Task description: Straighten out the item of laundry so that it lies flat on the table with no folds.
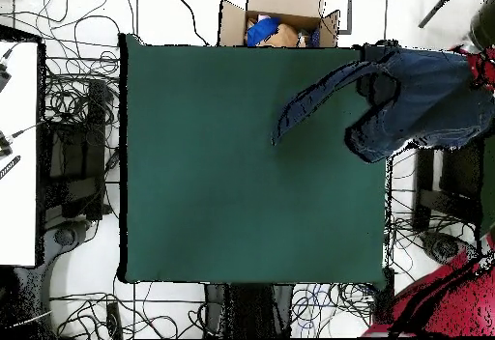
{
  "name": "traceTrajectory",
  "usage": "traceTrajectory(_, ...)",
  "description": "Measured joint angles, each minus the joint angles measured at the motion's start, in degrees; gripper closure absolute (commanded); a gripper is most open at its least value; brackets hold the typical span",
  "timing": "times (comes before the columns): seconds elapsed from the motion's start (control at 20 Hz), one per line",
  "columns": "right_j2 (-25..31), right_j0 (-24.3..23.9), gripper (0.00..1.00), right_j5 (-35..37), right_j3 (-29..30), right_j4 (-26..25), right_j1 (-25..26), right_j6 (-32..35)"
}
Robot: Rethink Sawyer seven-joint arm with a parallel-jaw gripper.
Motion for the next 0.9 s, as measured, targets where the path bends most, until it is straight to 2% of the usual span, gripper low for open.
traceTrajectory(0.45, -1.91, 2.93, 1.00, 0.84, 0.02, 8.32, -6.81, 6.57)
traceTrajectory(0.75, -3.63, 4.39, 1.00, 0.85, 0.06, 12.00, -10.06, 11.86)
traceTrajectory(0.9, -4.10, 4.85, 1.00, 0.86, 0.07, 12.26, -11.19, 13.73)
